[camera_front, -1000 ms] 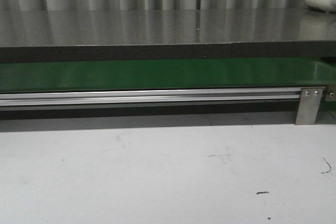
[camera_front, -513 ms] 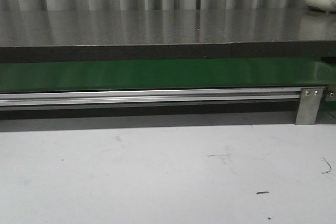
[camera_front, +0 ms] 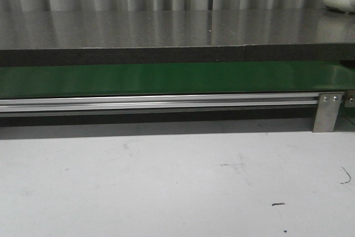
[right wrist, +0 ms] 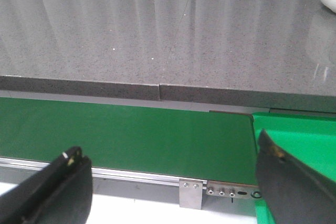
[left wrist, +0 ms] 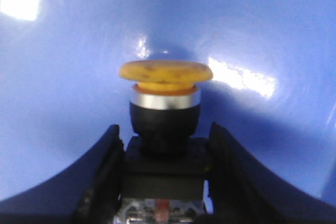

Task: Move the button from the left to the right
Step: 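Carry the button with the left gripper onto the green conveyor belt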

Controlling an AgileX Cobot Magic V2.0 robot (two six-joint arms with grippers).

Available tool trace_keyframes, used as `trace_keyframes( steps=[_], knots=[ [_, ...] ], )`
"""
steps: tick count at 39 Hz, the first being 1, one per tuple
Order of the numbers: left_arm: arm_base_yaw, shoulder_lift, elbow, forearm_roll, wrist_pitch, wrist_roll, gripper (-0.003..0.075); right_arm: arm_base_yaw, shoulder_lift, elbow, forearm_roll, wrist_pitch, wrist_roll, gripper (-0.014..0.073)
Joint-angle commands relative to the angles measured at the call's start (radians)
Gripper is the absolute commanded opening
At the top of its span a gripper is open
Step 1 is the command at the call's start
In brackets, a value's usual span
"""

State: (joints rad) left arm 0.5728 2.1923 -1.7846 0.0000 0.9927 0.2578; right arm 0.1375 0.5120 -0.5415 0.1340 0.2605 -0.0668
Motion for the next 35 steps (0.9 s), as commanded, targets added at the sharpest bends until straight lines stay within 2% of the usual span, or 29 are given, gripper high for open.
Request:
trace_keyframes(
  steps=[1, 12, 20, 35],
  knots=[
    [-0.032, -0.120, -0.058, -0.014, 0.016, -0.003, 0.0021, -0.003, 0.008, -0.036, 0.001, -0.084, -0.003, 0.0647],
    [-0.190, -0.221, -0.074, -0.044, 0.120, -0.040, 0.0021, -0.003, 0.008, -0.036, 0.001, -0.084, -0.003, 0.0647],
    [-0.297, -0.227, -0.066, -0.061, 0.213, -0.071, 0.0021, -0.003, 0.008, -0.036, 0.001, -0.084, -0.003, 0.0647],
    [-0.391, -0.193, -0.015, -0.061, 0.204, -0.080, 0.0034, -0.003, 0.008, -0.036, 0.001, -0.084, -0.003, 0.0647]
  ],
)
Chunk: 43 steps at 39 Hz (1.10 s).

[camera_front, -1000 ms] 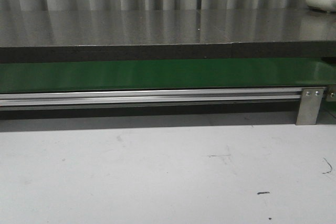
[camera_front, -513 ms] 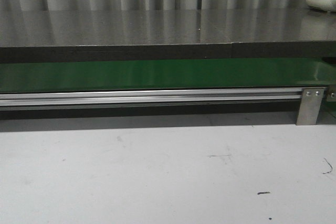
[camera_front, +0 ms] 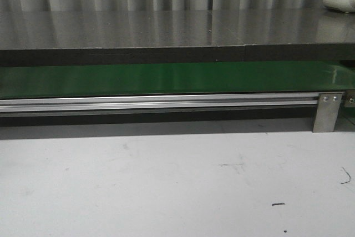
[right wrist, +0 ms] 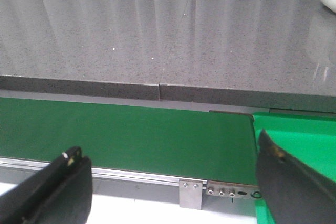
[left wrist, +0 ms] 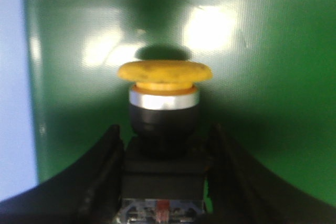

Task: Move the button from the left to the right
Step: 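Carry the button with the left gripper onto the green conveyor belt, then release the button on the belt and raise the left gripper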

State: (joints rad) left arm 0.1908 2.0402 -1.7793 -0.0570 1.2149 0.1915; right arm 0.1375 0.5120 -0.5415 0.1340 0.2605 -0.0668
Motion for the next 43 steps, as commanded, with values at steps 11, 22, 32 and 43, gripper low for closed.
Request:
trace_keyframes(
  steps=[11, 22, 32, 43],
  knots=[
    [-0.009, -0.039, -0.020, -0.013, 0.002, -0.006, 0.0364, -0.003, 0.008, -0.036, 0.001, -0.084, -0.003, 0.0647],
    [-0.009, -0.108, -0.096, -0.125, 0.031, 0.035, 0.0613, -0.003, 0.008, -0.036, 0.001, -0.084, -0.003, 0.0647],
    [-0.013, -0.153, -0.170, -0.104, 0.069, 0.035, 0.0404, -0.003, 0.008, -0.036, 0.001, -0.084, -0.003, 0.0647],
    [-0.064, -0.269, -0.138, -0.073, 0.069, 0.035, -0.0021, -0.003, 0.008, -0.036, 0.001, -0.084, -0.003, 0.0647]
  ],
)
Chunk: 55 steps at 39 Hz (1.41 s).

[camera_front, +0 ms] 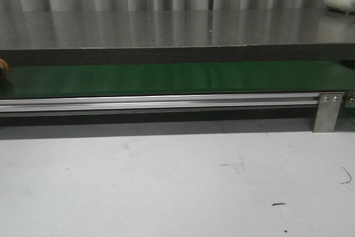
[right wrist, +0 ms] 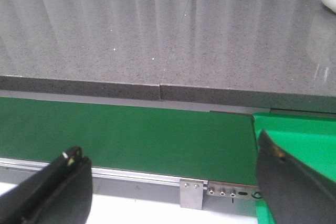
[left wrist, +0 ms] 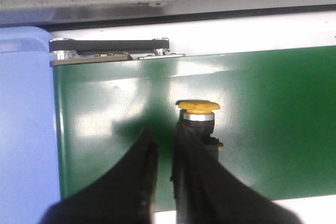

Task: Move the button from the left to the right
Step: 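Release the button on the belt and raise the left gripper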

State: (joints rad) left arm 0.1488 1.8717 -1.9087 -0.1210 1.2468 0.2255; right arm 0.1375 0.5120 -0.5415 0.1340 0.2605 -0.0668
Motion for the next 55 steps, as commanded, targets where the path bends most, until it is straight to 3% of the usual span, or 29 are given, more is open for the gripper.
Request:
trace_keyframes(
  steps=[1, 11, 24, 31, 42, 55],
  knots=[
    [-0.032, -0.117, 0.006, -0.009, 0.037, 0.001, -0.0021, -0.003, 0.008, -0.036, 0.001, -0.084, -0.003, 0.0647],
    [-0.133, -0.307, 0.307, 0.063, -0.026, -0.038, -0.0021, -0.003, 0.008, -0.036, 0.001, -0.084, -0.003, 0.0647],
    [-0.133, -0.746, 0.913, 0.058, -0.603, -0.055, -0.0021, -0.003, 0.008, -0.036, 0.001, -0.084, -0.003, 0.0647],
    [-0.133, -1.002, 1.179, 0.058, -0.810, -0.055, -0.0021, -0.003, 0.008, -0.036, 0.001, -0.084, -0.003, 0.0647],
    [-0.133, -1.370, 1.434, 0.037, -0.861, -0.055, -0.0021, -0.003, 0.008, -0.036, 0.001, -0.084, -0.003, 0.0647],
    [-0.133, -1.739, 1.560, -0.036, -0.917, -0.055, -0.0021, -0.003, 0.008, -0.036, 0.001, -0.084, -0.003, 0.0647]
  ],
)
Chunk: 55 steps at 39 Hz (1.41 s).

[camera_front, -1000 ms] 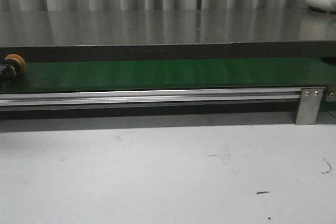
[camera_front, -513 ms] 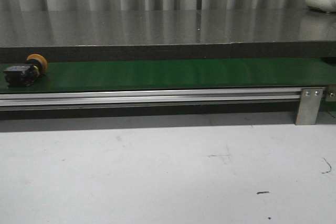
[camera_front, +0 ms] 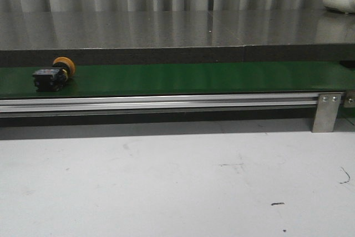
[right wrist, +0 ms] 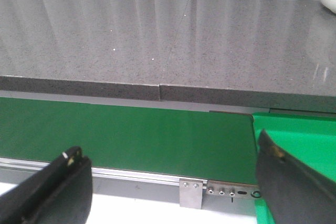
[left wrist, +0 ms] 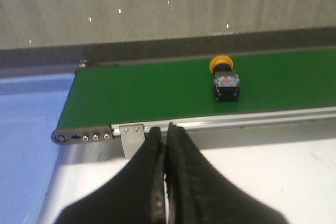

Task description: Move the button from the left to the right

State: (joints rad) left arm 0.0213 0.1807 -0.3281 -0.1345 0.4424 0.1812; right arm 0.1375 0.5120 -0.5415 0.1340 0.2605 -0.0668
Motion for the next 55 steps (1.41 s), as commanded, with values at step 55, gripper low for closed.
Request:
trace_keyframes(
  steps=[55],
  knots=[
    [-0.005, -0.122, -0.021, -0.024, -0.107, -0.011, -0.0021, -0.003, 0.008, -0.036, 0.001, -0.084, -0.003, 0.0647]
  ],
)
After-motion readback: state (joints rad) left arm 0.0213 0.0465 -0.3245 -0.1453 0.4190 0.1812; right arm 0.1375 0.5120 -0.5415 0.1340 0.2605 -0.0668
